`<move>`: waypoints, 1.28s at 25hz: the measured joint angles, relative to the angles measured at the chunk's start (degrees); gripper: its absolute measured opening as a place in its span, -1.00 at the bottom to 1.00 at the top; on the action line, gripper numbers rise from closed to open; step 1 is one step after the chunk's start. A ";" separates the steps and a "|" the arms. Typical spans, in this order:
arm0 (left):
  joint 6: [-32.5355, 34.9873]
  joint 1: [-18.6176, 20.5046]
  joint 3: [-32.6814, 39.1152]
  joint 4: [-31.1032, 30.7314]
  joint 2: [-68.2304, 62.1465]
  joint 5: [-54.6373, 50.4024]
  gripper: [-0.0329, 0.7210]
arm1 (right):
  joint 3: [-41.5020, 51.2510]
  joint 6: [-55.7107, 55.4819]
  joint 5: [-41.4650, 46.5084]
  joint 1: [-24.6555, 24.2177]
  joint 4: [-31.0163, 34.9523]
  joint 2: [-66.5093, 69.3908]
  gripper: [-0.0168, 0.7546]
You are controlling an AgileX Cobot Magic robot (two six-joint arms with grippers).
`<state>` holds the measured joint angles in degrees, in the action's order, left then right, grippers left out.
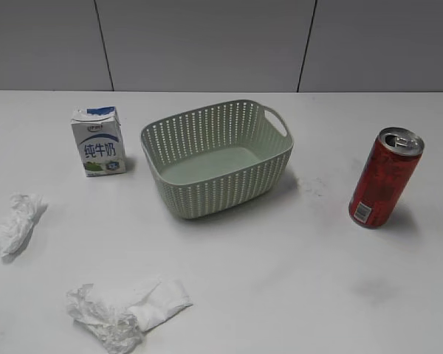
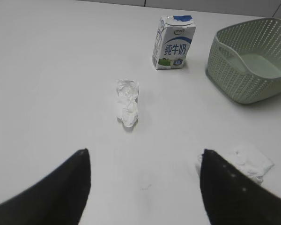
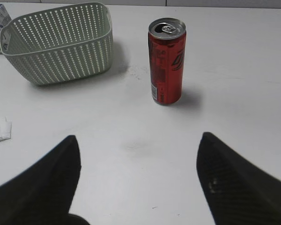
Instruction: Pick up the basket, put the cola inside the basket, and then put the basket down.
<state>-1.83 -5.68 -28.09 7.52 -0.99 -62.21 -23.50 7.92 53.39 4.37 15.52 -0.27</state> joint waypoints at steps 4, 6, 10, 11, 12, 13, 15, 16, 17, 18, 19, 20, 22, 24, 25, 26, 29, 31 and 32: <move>0.00 0.00 0.00 0.05 0.00 0.00 0.55 | 0.00 0.00 0.00 0.00 0.00 0.00 0.56; 0.00 0.00 0.00 0.10 0.00 0.00 0.55 | 0.00 0.00 0.00 0.00 0.00 0.00 0.56; 0.00 0.00 -0.28 0.27 -0.20 0.24 0.55 | 0.00 0.00 0.00 0.00 0.00 0.00 0.56; 0.00 0.00 -0.88 0.27 -0.58 0.43 0.55 | 0.00 0.00 0.00 0.00 0.00 0.00 0.56; 0.00 0.00 -1.77 0.32 -1.34 0.64 0.55 | 0.00 0.00 0.00 0.00 0.00 0.00 0.56; 0.00 0.00 -2.86 0.32 -2.45 0.86 0.55 | 0.00 0.00 0.00 0.00 0.00 0.00 0.56; 0.00 0.00 -5.30 0.60 -5.53 0.87 0.55 | 0.00 0.00 0.00 0.00 0.00 0.00 0.56; 0.00 0.00 -6.79 0.65 -7.76 0.45 0.55 | 0.00 0.00 0.00 0.00 0.00 0.00 0.56; 0.00 0.00 -8.06 0.76 -10.46 -0.12 0.55 | 0.00 0.00 0.00 0.00 0.00 0.00 0.56; 0.00 0.00 -9.63 0.97 -12.92 -0.96 0.55 | 0.00 0.00 0.00 0.00 0.00 0.00 0.56; 0.00 0.00 -11.18 1.22 -16.13 -1.93 0.55 | 0.00 0.00 0.00 0.00 0.00 0.00 0.56; 0.00 0.00 -12.70 1.29 -19.46 -2.72 0.55 | 0.00 0.00 0.00 0.00 0.00 0.00 0.56; 0.00 0.00 -16.34 1.40 -28.58 -3.82 0.55 | 0.00 0.00 0.00 0.00 0.00 0.00 0.56; 0.00 0.00 -18.33 2.00 -34.09 -4.34 0.55 | 0.00 0.00 0.00 0.00 0.00 0.00 0.56; 0.00 0.00 -19.34 2.57 -37.00 -4.73 0.55 | 0.00 0.00 0.00 0.00 0.00 0.00 0.56; 0.00 0.00 -20.32 3.20 -39.86 -5.25 0.55 | 0.00 0.00 0.00 0.00 0.00 0.00 0.56; 0.00 0.00 -22.99 6.46 -47.65 -6.44 0.55 | 0.00 0.00 0.00 0.00 0.00 0.00 0.56; 0.00 0.00 -24.50 8.27 -52.42 -6.59 0.55 | 0.00 0.00 0.00 0.00 0.00 0.00 0.56; 0.00 0.00 -25.23 8.81 -54.98 -6.59 0.55 | 0.00 0.00 0.00 0.00 0.00 0.00 0.56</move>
<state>-1.83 -5.68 -53.31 16.33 -55.98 -68.80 -23.50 7.92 53.39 4.37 15.52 -0.27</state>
